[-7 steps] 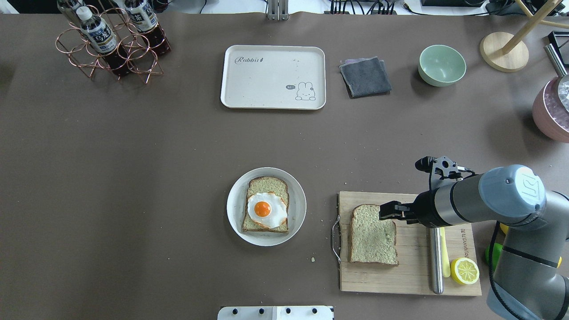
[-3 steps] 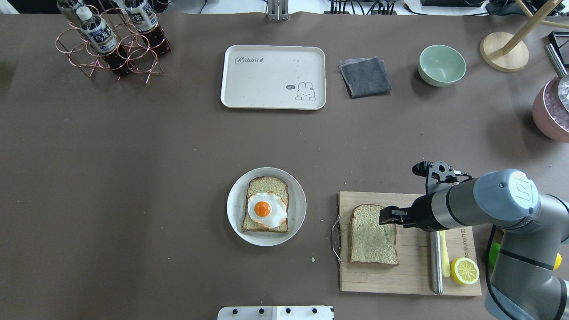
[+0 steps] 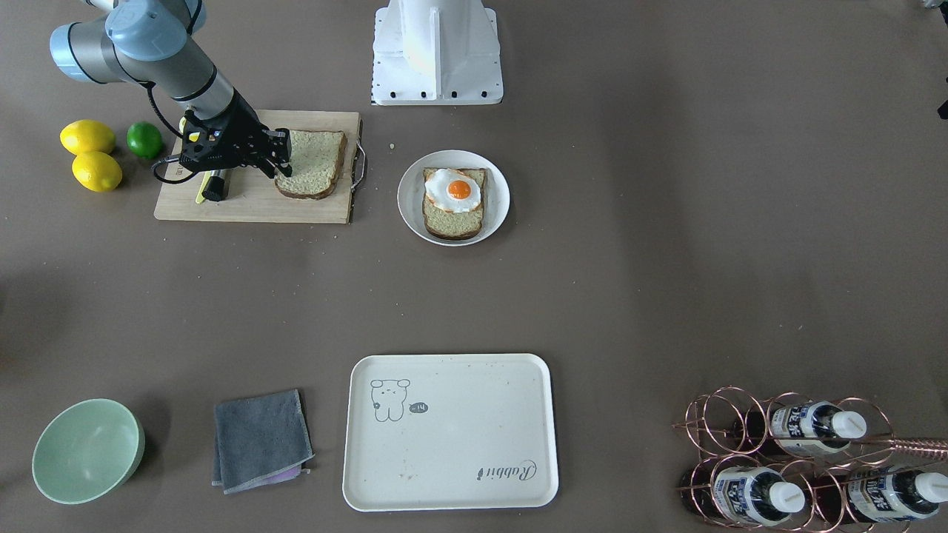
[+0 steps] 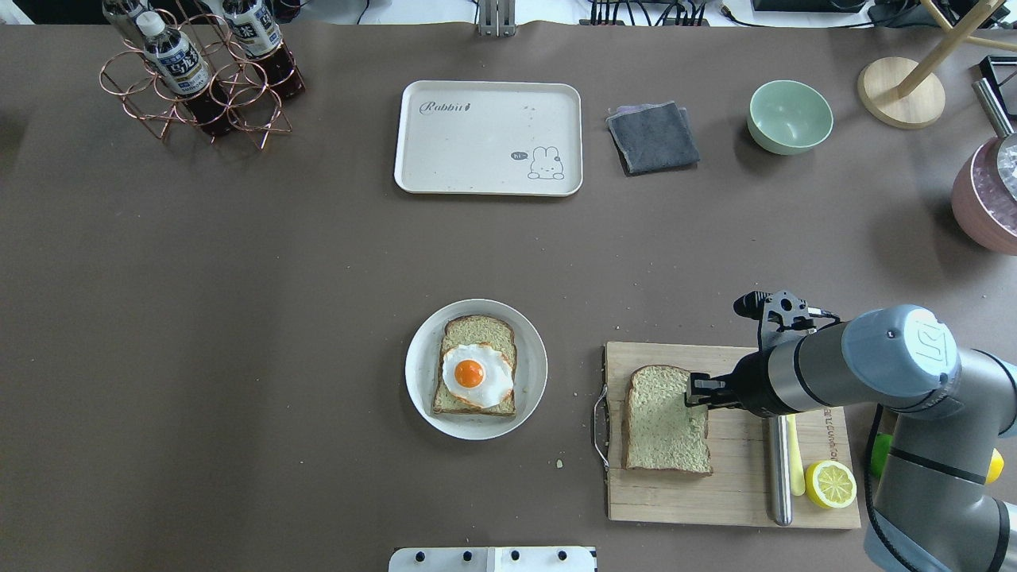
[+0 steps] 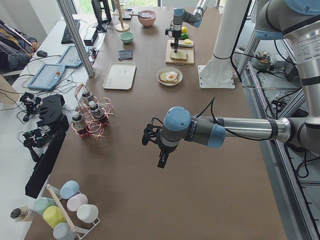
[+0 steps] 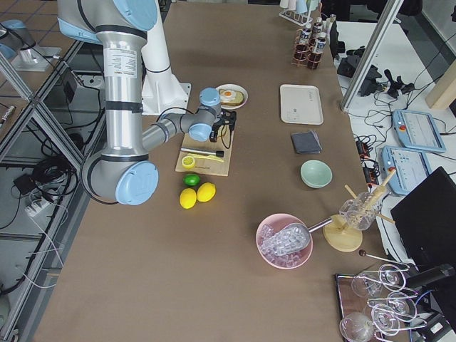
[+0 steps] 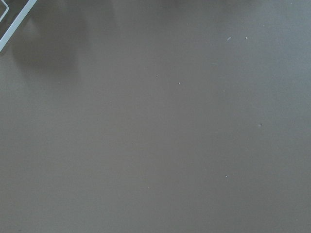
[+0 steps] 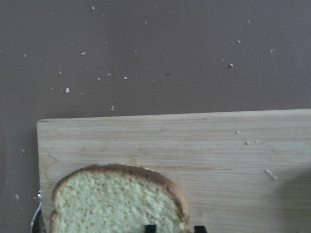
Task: Make sandwich and place on tray
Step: 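Move the right gripper over the bread slice on the cutting board and lower, then grasp the bread slice edge with the right gripper and lift it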
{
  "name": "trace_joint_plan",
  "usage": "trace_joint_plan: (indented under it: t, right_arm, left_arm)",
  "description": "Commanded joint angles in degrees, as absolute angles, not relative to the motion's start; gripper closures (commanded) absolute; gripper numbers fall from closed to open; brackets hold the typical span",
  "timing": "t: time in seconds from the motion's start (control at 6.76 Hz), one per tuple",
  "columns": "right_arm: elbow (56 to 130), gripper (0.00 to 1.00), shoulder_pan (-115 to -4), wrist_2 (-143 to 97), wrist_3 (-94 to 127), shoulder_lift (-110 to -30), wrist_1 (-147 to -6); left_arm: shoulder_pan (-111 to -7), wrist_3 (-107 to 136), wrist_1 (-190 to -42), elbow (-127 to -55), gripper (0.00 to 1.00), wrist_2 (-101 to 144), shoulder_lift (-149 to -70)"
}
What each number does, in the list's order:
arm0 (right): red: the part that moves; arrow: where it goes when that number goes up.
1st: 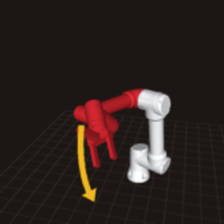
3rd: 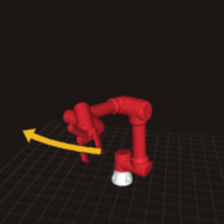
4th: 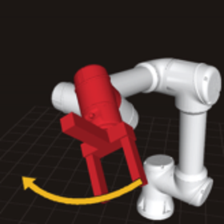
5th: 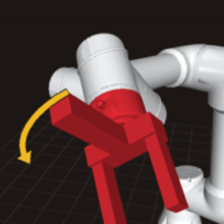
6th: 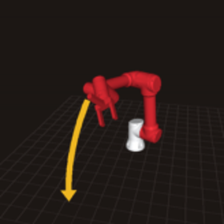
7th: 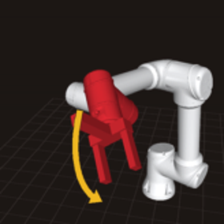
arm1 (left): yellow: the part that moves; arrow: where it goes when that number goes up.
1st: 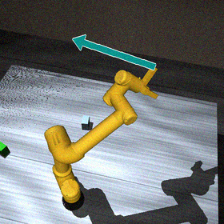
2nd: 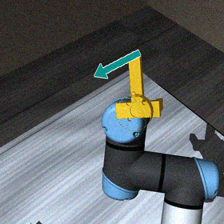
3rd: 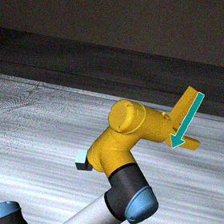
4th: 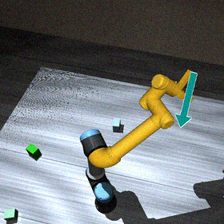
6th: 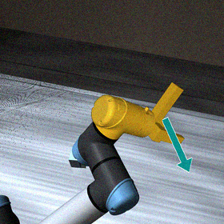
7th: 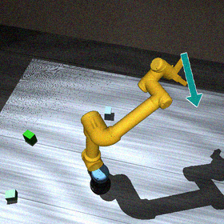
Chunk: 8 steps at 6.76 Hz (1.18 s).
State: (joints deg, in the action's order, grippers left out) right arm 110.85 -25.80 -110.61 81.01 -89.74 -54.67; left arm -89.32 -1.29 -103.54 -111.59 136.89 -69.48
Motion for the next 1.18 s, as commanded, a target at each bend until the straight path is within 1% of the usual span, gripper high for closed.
trace_joint_plan:
  t: [0.0, 0.15, 0.3, 0.74, 0.89, 1.04]
  right_arm:
    - [110.7, 0.65, -25.4, -110.4, 81.0, -89.7, -54.7]
    - [110.7, 0.74, -25.1, -110.0, 81.0, -89.6, -54.7]
    - [110.8, 1.00, -25.1, -110.0, 81.0, -89.2, -54.7]
    - [112.2, 1.00, -25.7, -110.7, 80.9, -88.8, -54.7]
    - [114.3, 1.00, -26.6, -112.4, 80.8, -88.7, -54.7]
    - [114.3, 1.00, -28.2, -115.3, 80.4, -85.8, -54.7]
  left_arm:
    - [-89.5, -0.5, -103.5, -111.7, 0.02, 136.9, -69.3]
    - [-89.6, -0.5, -103.5, -111.6, 0.02, 136.9, -69.3]
    - [-89.6, -0.5, -103.5, -111.5, 0.02, 136.9, -69.3]
    - [-89.6, -0.5, -103.6, -111.6, 0.02, 136.9, -69.3]
    - [-89.6, -0.4, -103.6, -111.6, 0.02, 136.9, -69.3]
    - [-89.6, -0.5, -103.5, -111.5, 0.02, 136.9, -69.3]
